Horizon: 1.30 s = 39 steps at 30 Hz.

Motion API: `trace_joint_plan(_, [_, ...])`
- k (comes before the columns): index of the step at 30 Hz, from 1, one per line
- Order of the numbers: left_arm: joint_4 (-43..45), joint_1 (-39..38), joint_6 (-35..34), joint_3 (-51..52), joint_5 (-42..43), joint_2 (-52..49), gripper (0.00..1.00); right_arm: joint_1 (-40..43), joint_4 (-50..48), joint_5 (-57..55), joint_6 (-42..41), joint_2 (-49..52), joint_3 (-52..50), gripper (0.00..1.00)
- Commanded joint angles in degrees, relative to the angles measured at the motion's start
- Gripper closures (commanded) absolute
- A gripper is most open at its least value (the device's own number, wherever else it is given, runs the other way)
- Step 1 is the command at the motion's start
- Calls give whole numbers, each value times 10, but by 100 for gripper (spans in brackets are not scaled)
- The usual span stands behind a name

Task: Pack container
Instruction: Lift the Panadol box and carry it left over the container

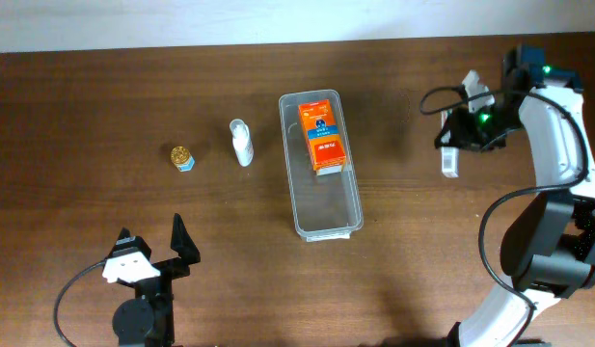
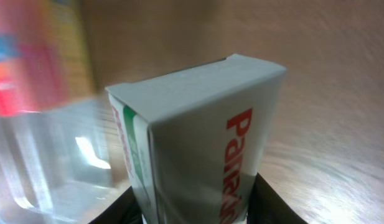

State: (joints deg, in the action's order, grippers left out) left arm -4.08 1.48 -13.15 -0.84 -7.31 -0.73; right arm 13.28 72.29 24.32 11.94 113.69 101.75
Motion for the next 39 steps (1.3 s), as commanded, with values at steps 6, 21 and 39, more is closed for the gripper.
trace_joint_plan(6, [0, 1, -5, 3, 6, 4, 1, -55, 7, 227, -4, 2, 82, 61])
trace_joint_plan(21, [0, 1, -5, 3, 6, 4, 1, -214, -80, 226, -52, 2, 102, 54])
trace_joint_plan(39, [0, 1, -5, 3, 6, 4, 1, -268, -121, 221, -71, 17, 101, 54])
